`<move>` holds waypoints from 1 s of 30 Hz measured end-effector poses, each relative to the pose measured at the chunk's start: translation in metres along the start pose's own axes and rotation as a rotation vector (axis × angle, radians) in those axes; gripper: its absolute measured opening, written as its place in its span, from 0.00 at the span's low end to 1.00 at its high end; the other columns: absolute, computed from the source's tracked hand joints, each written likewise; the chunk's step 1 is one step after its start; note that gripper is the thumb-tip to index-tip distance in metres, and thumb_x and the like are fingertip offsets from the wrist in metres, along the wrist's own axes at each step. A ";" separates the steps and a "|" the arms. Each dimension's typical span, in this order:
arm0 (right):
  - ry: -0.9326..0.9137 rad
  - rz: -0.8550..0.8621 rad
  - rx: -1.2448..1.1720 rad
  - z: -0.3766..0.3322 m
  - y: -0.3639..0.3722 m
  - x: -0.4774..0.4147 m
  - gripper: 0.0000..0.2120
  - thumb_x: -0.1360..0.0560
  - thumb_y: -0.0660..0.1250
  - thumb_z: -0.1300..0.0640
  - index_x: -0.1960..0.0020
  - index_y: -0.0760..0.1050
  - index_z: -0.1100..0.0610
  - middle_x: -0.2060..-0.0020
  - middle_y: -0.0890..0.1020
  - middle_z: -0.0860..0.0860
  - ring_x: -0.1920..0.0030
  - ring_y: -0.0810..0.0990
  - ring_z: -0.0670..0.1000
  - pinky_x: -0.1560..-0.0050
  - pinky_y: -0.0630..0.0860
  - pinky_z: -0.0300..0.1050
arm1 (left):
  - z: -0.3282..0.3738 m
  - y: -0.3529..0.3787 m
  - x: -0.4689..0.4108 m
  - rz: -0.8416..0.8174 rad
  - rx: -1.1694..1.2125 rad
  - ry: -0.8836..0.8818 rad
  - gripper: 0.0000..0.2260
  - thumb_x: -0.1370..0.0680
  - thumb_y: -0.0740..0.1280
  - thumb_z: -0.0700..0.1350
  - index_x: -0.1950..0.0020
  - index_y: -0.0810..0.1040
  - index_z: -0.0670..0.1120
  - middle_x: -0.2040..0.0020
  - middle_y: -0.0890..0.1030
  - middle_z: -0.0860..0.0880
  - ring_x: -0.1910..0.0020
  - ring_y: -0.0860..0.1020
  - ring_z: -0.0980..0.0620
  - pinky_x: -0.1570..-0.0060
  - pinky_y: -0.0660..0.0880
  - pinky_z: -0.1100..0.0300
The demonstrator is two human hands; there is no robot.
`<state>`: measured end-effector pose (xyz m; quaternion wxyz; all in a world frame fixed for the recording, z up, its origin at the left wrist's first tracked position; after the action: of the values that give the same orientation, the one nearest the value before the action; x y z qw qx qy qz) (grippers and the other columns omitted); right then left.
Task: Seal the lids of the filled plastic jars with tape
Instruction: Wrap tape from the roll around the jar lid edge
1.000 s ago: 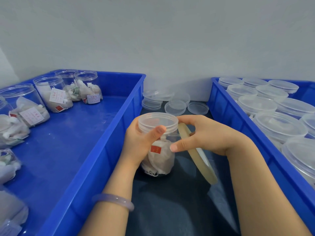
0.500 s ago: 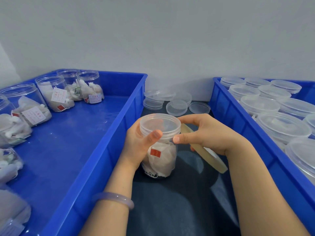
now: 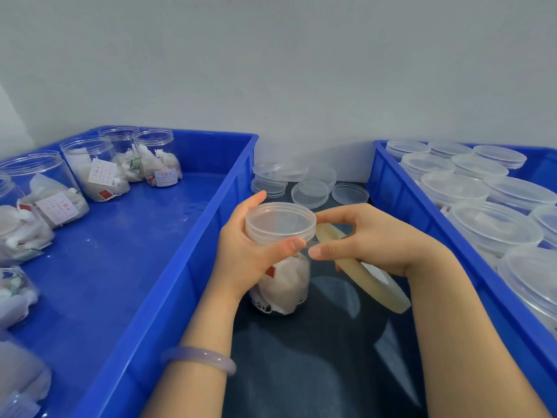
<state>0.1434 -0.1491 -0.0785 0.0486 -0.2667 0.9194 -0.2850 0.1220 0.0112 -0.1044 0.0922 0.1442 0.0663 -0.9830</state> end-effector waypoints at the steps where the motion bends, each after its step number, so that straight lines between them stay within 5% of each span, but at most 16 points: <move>1: -0.003 0.013 0.014 0.000 -0.001 0.001 0.20 0.38 0.77 0.45 0.46 0.80 0.37 0.50 0.82 0.35 0.54 0.80 0.36 0.49 0.74 0.41 | -0.001 0.000 0.000 -0.004 0.015 0.006 0.44 0.48 0.83 0.54 0.36 0.69 0.56 0.43 0.77 0.58 0.44 0.77 0.62 0.53 0.78 0.57; 5: 0.027 0.112 0.034 0.004 -0.010 0.000 0.31 0.46 0.79 0.40 0.43 0.80 0.39 0.46 0.81 0.39 0.45 0.80 0.43 0.37 0.73 0.48 | -0.002 0.003 -0.002 -0.046 0.074 0.037 0.35 0.42 0.76 0.45 0.36 0.71 0.51 0.44 0.79 0.55 0.44 0.78 0.62 0.48 0.76 0.67; 11: -0.011 0.126 0.011 0.008 -0.007 -0.003 0.27 0.45 0.78 0.41 0.46 0.81 0.40 0.48 0.82 0.39 0.46 0.80 0.43 0.37 0.73 0.51 | 0.003 0.006 -0.002 -0.174 0.090 0.030 0.35 0.44 0.78 0.46 0.38 0.72 0.51 0.42 0.80 0.53 0.42 0.78 0.58 0.48 0.75 0.67; 15: 0.007 0.156 0.014 0.012 -0.010 -0.003 0.29 0.46 0.78 0.40 0.46 0.81 0.40 0.45 0.81 0.40 0.45 0.78 0.43 0.37 0.72 0.49 | 0.017 0.004 -0.001 -0.233 -0.348 0.027 0.42 0.42 0.82 0.54 0.32 0.69 0.55 0.32 0.69 0.59 0.32 0.66 0.61 0.42 0.66 0.70; 18: -0.003 0.141 0.038 0.010 -0.008 -0.004 0.27 0.42 0.80 0.46 0.43 0.80 0.42 0.41 0.77 0.39 0.39 0.74 0.41 0.37 0.69 0.44 | 0.035 0.017 -0.004 -0.350 -0.724 0.025 0.49 0.39 0.79 0.53 0.24 0.56 0.59 0.27 0.60 0.57 0.27 0.57 0.54 0.39 0.63 0.60; 22: -0.005 0.071 0.144 0.003 -0.004 -0.005 0.28 0.36 0.78 0.50 0.37 0.75 0.42 0.40 0.76 0.39 0.43 0.75 0.40 0.40 0.72 0.44 | 0.044 0.042 -0.016 -0.508 -1.047 -0.122 0.50 0.43 0.80 0.60 0.26 0.57 0.60 0.38 0.64 0.51 0.36 0.66 0.48 0.50 0.72 0.55; 26: -0.034 -0.048 0.030 0.005 0.000 -0.001 0.28 0.35 0.75 0.55 0.37 0.75 0.42 0.46 0.78 0.41 0.54 0.75 0.38 0.48 0.71 0.42 | 0.043 0.045 -0.018 -0.558 -0.996 -0.166 0.39 0.40 0.80 0.57 0.35 0.63 0.60 0.47 0.63 0.53 0.44 0.67 0.50 0.55 0.71 0.54; 30: 0.010 -0.076 0.003 0.012 0.003 0.000 0.41 0.42 0.75 0.54 0.30 0.68 0.41 0.43 0.78 0.41 0.54 0.77 0.38 0.49 0.72 0.41 | 0.041 0.045 -0.017 -0.568 -1.042 -0.173 0.30 0.35 0.77 0.50 0.40 0.64 0.58 0.47 0.64 0.53 0.46 0.65 0.49 0.53 0.66 0.53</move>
<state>0.1447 -0.1536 -0.0905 0.0335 -0.3001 0.9083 -0.2895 0.1358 -0.0361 -0.0655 -0.1105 -0.0241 0.5678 -0.8154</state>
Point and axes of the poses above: each hand's wrist, its own x-axis away from the middle knuckle, its own y-axis out of the palm, z = x × y, the point moved 7 cm from there along -x, towards the middle knuckle
